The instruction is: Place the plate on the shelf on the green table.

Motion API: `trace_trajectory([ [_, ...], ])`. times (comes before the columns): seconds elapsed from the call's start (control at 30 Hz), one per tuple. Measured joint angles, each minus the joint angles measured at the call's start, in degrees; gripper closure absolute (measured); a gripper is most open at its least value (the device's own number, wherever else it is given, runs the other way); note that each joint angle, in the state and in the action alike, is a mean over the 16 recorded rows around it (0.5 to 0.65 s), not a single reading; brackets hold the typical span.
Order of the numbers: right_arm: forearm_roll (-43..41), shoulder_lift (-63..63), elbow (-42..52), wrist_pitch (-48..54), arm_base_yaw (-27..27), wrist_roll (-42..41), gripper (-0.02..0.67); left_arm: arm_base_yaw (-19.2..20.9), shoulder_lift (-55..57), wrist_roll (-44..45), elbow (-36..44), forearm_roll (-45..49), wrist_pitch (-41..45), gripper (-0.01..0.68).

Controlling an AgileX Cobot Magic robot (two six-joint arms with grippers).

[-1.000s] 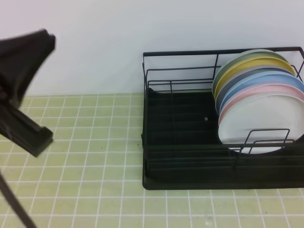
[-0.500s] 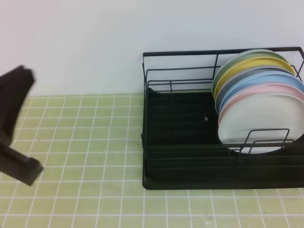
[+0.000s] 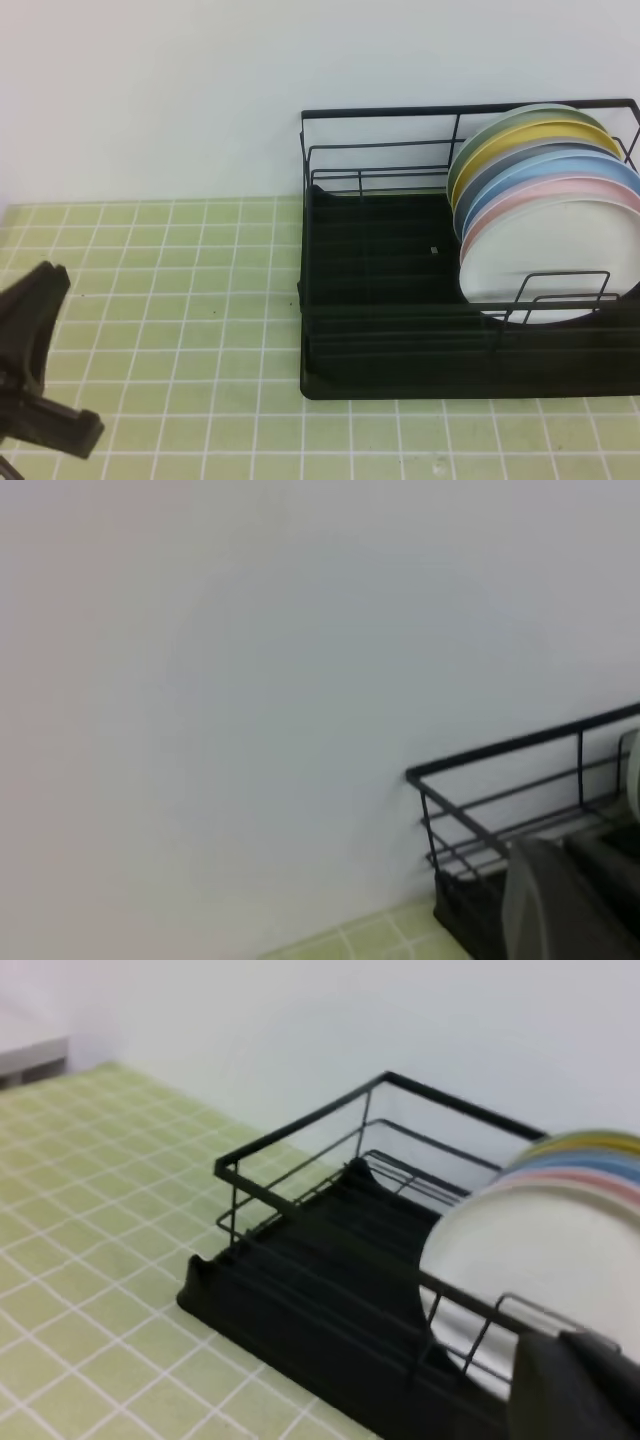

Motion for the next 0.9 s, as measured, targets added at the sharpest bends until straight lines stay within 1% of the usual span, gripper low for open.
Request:
trace_trajectory([
  [0.17,-0.74,-3.24,5.36,-4.68,0.0,3.1,0.65,0.0,0.0,0.46,1.53,-0.09,0.27,0.674],
  [0.33,-1.2,-3.98,7.93,-7.52,0.0,4.42,0.65,0.0,0.0,0.78,2.02,-0.09,0.64,0.674],
  [0.9,-0.98,-3.97,8.83,-9.08,-0.01,4.37,0.65,0.0,0.0,1.29,2.03,-0.09,1.14,0.674],
])
